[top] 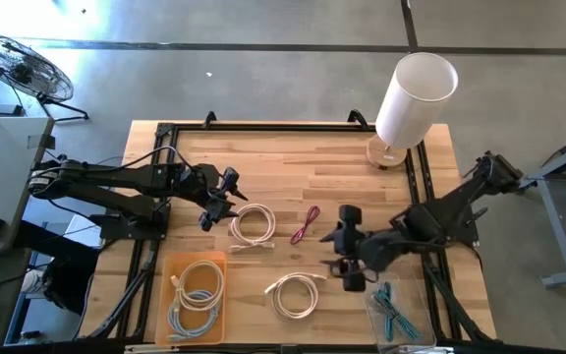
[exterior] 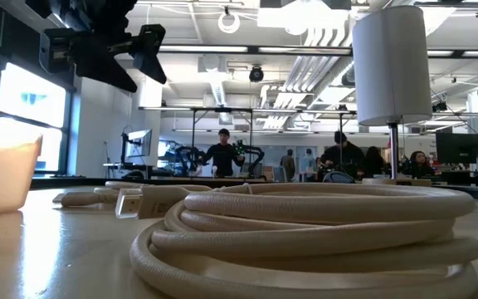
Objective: Pick & Place USB Port
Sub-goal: Put the pink USB cable into the transparent bin
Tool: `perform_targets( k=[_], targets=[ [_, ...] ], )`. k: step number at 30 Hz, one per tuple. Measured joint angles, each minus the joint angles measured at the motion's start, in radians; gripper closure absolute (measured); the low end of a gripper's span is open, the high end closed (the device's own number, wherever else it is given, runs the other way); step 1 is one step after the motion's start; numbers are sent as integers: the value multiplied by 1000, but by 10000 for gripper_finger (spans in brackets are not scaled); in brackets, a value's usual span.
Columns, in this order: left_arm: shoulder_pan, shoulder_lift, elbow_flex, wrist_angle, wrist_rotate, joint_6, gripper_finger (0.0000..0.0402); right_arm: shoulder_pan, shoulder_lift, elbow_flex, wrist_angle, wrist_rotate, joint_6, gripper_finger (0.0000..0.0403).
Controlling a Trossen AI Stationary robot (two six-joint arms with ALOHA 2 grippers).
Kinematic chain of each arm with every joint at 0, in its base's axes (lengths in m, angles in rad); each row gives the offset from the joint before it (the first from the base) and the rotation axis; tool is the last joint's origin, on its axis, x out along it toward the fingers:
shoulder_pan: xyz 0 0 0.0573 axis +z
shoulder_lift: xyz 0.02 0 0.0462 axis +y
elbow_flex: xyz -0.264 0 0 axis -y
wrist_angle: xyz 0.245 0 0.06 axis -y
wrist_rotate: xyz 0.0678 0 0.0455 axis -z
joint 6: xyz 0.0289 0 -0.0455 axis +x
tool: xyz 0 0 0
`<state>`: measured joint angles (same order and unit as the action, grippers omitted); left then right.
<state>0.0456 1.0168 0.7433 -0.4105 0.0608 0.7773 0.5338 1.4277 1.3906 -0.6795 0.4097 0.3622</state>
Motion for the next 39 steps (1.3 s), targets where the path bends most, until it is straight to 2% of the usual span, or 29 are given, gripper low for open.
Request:
perform_targets(
  k=[4,8,17,22,30,39],
  targets=[
    [0,0,0,1,-4,0,149,-87,0,-62,-4,-44,-168,183],
    [0,0,0,-3,-26,-7,149,-183,0,-133,-4,-55,-247,183],
    [0,0,0,-28,-27,-42,149,-350,0,-297,106,-302,-359,183],
    [0,0,0,-29,-27,-42,149,-390,4,-354,211,-349,-473,183],
    [0,0,0,-37,-28,-44,149,-446,134,-345,202,-360,-616,183],
    [0,0,0,-18,-31,-43,149,-469,332,-161,44,-350,-779,183]
  ],
)
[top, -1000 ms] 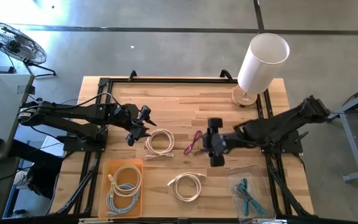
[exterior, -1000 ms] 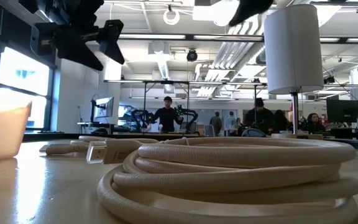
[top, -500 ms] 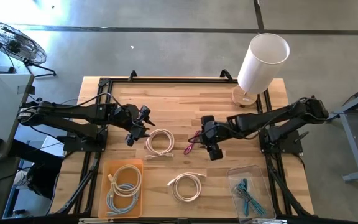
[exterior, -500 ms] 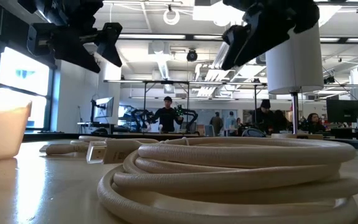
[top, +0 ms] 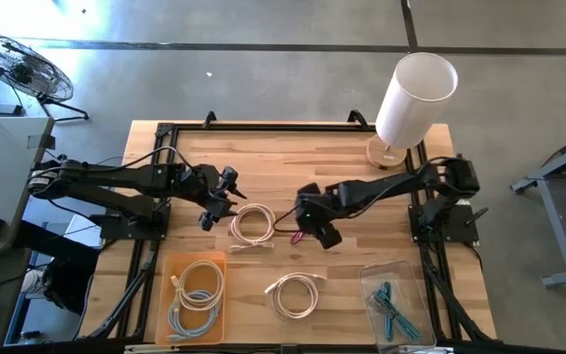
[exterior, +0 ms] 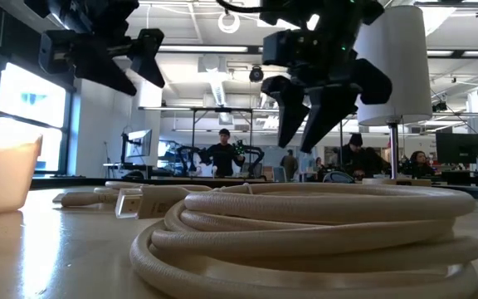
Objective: Pick & Place USB Port
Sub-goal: Put the pink USB cable into the transparent bin
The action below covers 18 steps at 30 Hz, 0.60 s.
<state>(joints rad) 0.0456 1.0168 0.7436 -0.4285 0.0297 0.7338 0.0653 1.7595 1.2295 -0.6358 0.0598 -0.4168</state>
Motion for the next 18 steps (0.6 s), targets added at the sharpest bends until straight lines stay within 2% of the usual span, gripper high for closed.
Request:
perform_targets(
  k=[5,18],
  targets=[
    [0,0,0,7,-19,1,149,-15,57,61,-70,-9,-34,183],
    [0,0,0,7,-22,1,149,-33,151,58,-39,-15,-81,183]
  ],
)
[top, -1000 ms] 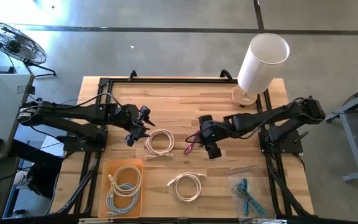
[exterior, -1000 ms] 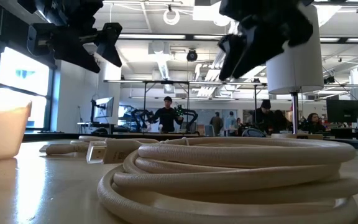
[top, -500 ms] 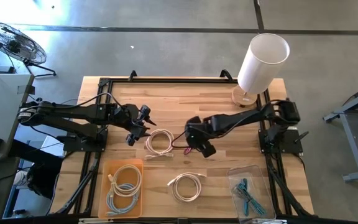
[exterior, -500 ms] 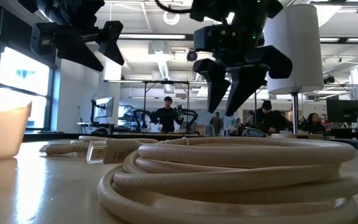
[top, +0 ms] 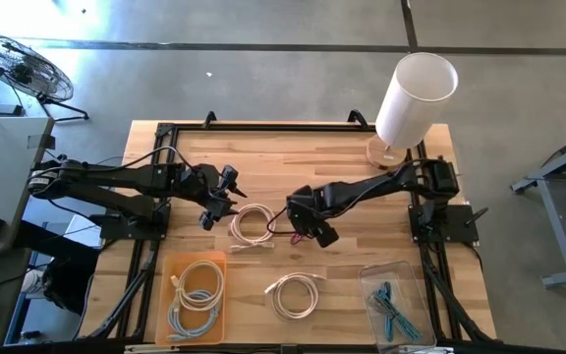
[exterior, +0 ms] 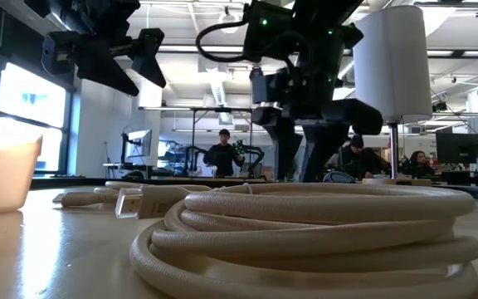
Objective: Pick & Place USB Port
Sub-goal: Put the pink USB cable into the transparent bin
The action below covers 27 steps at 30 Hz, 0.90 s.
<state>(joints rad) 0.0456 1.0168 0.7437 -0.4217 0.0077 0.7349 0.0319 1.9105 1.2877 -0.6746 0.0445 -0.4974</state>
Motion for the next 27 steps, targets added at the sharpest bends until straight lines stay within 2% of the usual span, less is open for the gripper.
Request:
perform_targets(
  k=[10,15,18,22,25,27],
  targets=[
    [0,0,0,0,0,0,149,-5,79,3,20,-7,-9,183],
    [0,0,0,0,0,0,149,-30,99,4,21,-62,28,205],
    [0,0,0,0,0,0,149,-50,100,3,22,-100,75,239],
    [0,0,0,0,0,0,149,-66,102,3,37,-111,115,306],
    [0,0,0,0,0,0,149,-67,103,2,53,-98,116,366],
    [0,0,0,0,0,-3,149,-64,104,1,63,-79,115,388]
  ],
)
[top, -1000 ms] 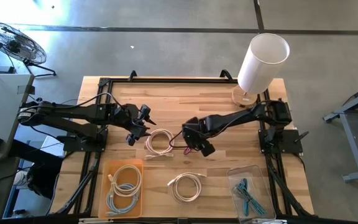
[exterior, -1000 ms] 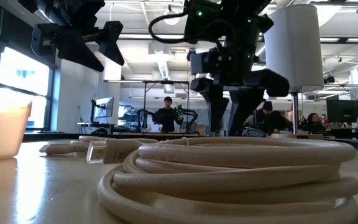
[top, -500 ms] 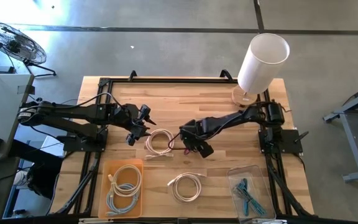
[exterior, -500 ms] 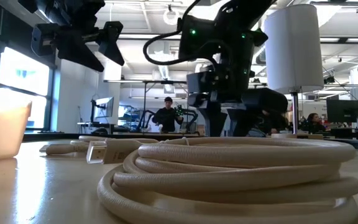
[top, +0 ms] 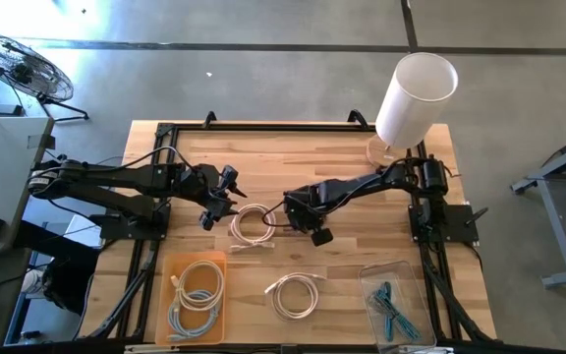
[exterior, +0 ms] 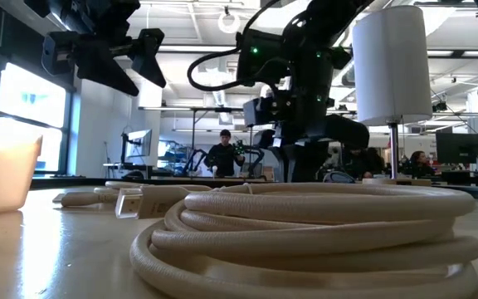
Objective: Pick & Place USB Port
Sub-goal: Put the pink USB cable into the transparent bin
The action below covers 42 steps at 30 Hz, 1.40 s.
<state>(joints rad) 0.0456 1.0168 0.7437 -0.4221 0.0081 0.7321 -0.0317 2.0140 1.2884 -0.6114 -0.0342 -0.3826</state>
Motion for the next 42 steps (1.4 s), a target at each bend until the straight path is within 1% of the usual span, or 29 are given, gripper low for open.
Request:
perform_targets(
  k=[5,10,15,20,24,28,30,32,33,35,39,42],
  targets=[
    [0,0,0,-12,9,-4,149,2,0,1,10,-8,13,375],
    [0,0,0,-31,9,-5,149,14,7,48,-44,16,26,394],
    [0,0,0,-31,9,-5,149,44,11,181,-223,74,54,387],
    [0,0,0,-32,10,-5,149,90,10,355,-476,147,117,395],
    [0,0,0,-35,10,3,149,136,9,510,-712,177,237,395],
    [0,0,0,-37,10,23,149,195,7,667,-943,183,408,392],
    [0,0,0,-37,10,24,149,224,-2,735,-956,175,494,392],
    [0,0,0,-38,10,23,149,251,-31,776,-945,108,547,392],
    [0,0,0,-37,10,24,149,264,-38,806,-950,96,583,393],
    [0,0,0,-39,10,24,149,296,-48,847,-957,102,676,392],
    [0,0,0,-38,14,23,149,363,-59,883,-956,71,830,392],
    [0,0,0,-32,35,23,149,410,-68,879,-960,7,950,392]
  ],
)
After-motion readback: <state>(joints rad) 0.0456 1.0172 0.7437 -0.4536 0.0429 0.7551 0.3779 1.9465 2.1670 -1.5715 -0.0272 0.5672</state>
